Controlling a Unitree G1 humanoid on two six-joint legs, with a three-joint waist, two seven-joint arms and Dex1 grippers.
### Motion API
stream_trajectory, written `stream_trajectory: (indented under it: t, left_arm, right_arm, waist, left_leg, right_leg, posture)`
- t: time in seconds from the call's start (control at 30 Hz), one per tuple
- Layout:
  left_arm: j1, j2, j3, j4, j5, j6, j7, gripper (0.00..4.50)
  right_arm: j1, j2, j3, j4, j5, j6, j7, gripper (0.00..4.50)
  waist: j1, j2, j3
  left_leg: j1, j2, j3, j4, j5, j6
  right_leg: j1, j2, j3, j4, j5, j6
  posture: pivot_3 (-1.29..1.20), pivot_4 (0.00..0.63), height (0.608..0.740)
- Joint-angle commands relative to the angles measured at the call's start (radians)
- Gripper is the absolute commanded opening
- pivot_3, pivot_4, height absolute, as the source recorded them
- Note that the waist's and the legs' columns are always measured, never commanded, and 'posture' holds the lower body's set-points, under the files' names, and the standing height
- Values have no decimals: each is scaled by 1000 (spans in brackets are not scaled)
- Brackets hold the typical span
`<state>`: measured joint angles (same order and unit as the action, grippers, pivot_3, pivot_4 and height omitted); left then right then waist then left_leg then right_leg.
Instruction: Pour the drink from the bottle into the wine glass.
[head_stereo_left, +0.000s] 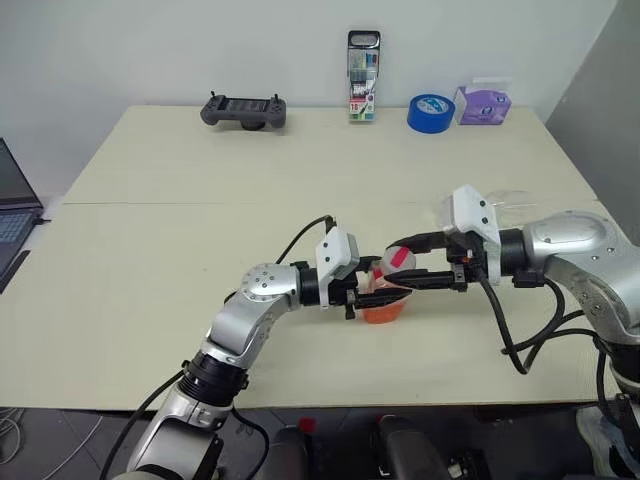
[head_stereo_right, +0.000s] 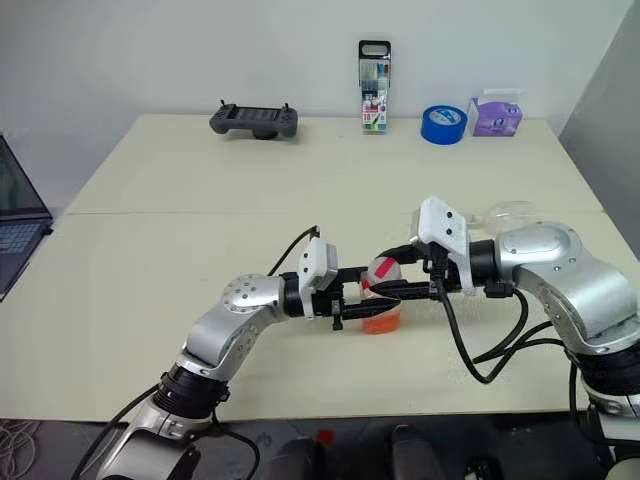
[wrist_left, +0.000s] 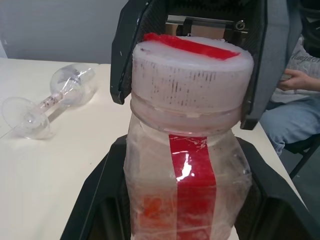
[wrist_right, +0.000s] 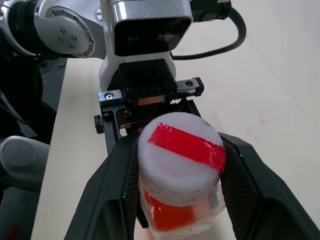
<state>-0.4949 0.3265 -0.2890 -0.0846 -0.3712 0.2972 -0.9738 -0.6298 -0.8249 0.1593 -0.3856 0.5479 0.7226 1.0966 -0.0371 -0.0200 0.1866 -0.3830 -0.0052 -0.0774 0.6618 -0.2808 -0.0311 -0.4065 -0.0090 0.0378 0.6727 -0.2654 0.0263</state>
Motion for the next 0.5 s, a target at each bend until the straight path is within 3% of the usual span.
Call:
stream_trajectory:
  t: [0.03,0.2,0.43,0.5]
  left_arm:
    - [-20,18,123,-23,-25,-16,56,2047]
    - [-25,15,127,-16,-24,-23,59,2044]
    - [-57,-3,143,20,-20,-49,59,1957]
    - [-65,-8,154,22,-19,-50,59,1949]
  right_arm:
    - [34,-21,57,12,-19,-18,77,1914]
    - [14,-3,-9,22,34,14,35,1914]
    - [-11,46,-120,-53,80,84,-122,4311]
    - [-17,63,-155,-96,103,127,-190,4500]
  waist:
    - [1,0,0]
    - [4,0,0]
    - [7,0,0]
    - [9,0,0]
  left_leg:
    - [0,0,0,0,0,0]
    - [0,-1,1,1,0,0]
    - [-1,-1,0,1,0,0]
    - [-1,-1,0,1,0,0]
  right_leg:
    - [0,0,0,0,0,0]
    - [0,-1,0,1,0,0]
    - [0,-6,0,1,0,0]
    - [0,-6,0,1,0,0]
  posture:
    - [0,150,740]
    - [0,150,740]
    - [0,150,740]
    - [0,150,740]
